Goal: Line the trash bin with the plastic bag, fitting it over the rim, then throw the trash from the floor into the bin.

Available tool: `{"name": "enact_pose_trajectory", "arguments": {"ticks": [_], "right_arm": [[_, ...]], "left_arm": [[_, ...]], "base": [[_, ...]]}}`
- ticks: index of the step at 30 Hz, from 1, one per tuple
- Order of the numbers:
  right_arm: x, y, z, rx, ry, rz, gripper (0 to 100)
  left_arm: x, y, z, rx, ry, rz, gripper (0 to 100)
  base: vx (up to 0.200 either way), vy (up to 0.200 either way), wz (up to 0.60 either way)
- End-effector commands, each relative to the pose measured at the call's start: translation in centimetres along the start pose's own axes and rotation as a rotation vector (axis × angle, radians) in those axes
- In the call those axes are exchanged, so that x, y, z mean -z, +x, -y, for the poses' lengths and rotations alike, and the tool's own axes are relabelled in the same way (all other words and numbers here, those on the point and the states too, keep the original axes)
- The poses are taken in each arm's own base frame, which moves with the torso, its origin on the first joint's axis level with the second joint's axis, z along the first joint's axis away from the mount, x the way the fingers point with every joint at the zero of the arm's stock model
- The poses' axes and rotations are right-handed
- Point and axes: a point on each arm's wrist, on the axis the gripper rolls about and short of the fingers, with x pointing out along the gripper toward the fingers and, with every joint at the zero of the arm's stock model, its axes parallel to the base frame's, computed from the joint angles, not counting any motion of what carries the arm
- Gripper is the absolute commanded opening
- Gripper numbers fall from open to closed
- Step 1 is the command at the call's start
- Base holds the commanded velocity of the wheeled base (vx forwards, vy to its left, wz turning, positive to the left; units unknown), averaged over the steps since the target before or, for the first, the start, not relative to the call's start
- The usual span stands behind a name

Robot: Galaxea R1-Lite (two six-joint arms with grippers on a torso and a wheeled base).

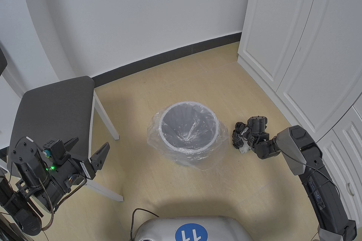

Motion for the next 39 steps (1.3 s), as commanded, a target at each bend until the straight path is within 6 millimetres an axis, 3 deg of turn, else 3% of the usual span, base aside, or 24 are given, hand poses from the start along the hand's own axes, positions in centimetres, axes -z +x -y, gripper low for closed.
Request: {"name": "enact_pose_trajectory", "arguments": {"ticks": [1, 10, 11, 24, 39], "right_arm": [[0.0, 0.0, 0.0, -0.001, 0.000, 0.000, 100], [0.1, 0.0, 0.0, 0.010, -0.004, 0.001, 100], [0.1, 0.0, 0.0, 0.010, -0.004, 0.001, 0], [0.3, 0.0, 0.1, 0.024, -0.021, -0.012, 0], [1.1, -0.2, 0.7, 0.102, -0.161, -0.078, 0]], "left_arm": [[0.3, -0.3, -0.1, -0.002, 0.002, -0.017, 100], [0.3, -0.3, -0.1, -0.002, 0.002, -0.017, 100], [0.3, -0.3, -0.1, -0.005, 0.001, -0.015, 100], [0.3, -0.3, -0.1, -0.003, 0.002, -0.016, 100], [0.3, -0.3, -0.1, -0.003, 0.002, -0.016, 100]], "base": [[0.000, 0.000, 0.00], [0.000, 0.000, 0.00], [0.000, 0.000, 0.00], [0.000, 0.000, 0.00], [0.000, 0.000, 0.00]]}}
